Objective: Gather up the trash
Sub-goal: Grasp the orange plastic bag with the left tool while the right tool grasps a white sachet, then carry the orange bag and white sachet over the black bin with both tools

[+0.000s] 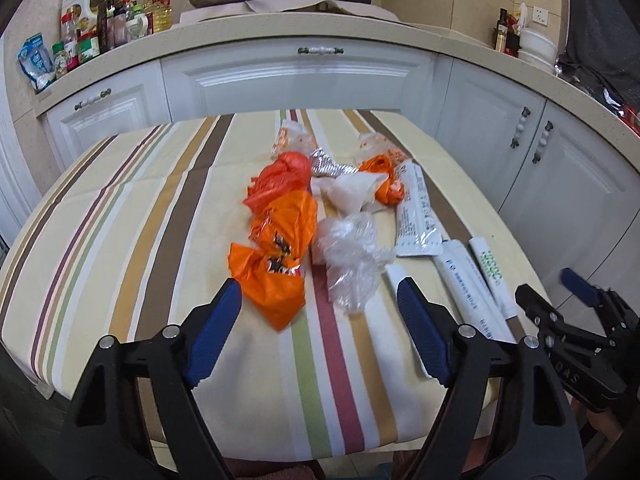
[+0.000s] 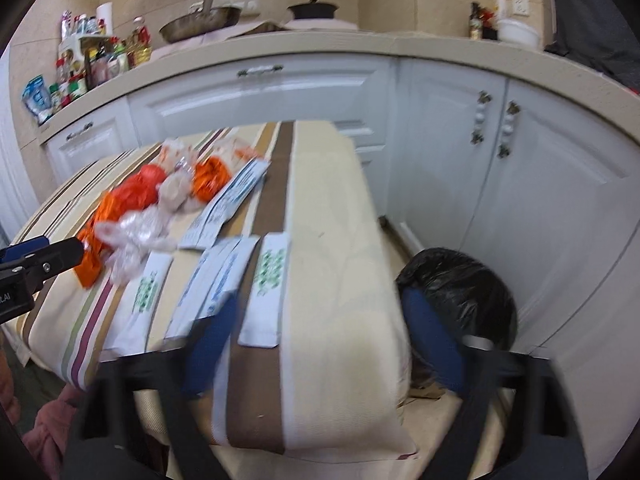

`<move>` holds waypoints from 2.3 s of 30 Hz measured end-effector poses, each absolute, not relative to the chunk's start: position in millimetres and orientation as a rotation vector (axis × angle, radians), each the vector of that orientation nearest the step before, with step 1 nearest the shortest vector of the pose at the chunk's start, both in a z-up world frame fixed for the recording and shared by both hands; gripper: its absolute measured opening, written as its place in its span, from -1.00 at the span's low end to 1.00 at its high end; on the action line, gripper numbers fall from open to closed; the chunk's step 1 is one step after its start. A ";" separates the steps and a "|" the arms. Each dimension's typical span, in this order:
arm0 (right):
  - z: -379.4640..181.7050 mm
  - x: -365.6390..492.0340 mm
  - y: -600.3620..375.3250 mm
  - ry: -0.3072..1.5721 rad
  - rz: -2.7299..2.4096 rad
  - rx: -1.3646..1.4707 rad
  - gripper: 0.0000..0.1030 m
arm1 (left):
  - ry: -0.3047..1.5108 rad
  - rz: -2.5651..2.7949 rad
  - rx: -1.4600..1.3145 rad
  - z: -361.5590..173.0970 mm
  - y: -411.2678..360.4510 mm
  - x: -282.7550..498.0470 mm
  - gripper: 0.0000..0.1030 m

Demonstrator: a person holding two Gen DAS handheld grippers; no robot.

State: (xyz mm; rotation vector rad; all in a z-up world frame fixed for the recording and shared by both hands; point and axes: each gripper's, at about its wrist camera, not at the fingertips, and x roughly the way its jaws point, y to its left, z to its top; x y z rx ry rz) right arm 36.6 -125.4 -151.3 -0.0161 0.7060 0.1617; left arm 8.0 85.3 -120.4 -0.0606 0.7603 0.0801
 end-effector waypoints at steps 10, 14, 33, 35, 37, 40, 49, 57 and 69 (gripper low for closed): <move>-162.5 42.7 -109.3 0.730 0.193 -0.052 0.09 | 0.750 0.102 -0.051 -126.3 89.0 6.5 0.52; -166.2 44.9 -105.3 0.731 0.198 -0.061 0.02 | 0.754 0.098 -0.046 -129.9 88.6 6.3 0.52; -166.5 44.6 -109.6 0.700 0.250 -0.039 -0.56 | 0.771 0.156 -0.061 -148.7 107.7 17.1 0.52; -166.4 45.1 -112.4 0.699 0.247 -0.030 -0.56 | 0.759 0.163 -0.050 -149.0 108.7 19.3 0.40; -166.4 46.1 -113.8 0.701 0.246 -0.024 -0.56 | 0.751 0.167 -0.026 -150.9 108.7 23.6 0.26; -166.4 47.5 -115.4 0.701 0.245 -0.015 -0.56 | 0.761 0.166 0.001 -155.0 107.9 30.1 0.07; -167.0 48.5 -118.0 0.698 0.248 -0.002 -0.56 | 0.720 0.183 0.047 -151.0 101.6 25.5 -0.11; -161.5 42.4 -123.3 0.672 0.249 0.008 -0.56 | 0.700 0.189 0.022 -140.6 104.7 13.4 -0.14; -143.5 26.0 -164.5 0.610 0.150 0.046 -0.56 | 0.619 0.069 0.026 -95.3 65.3 0.5 -0.14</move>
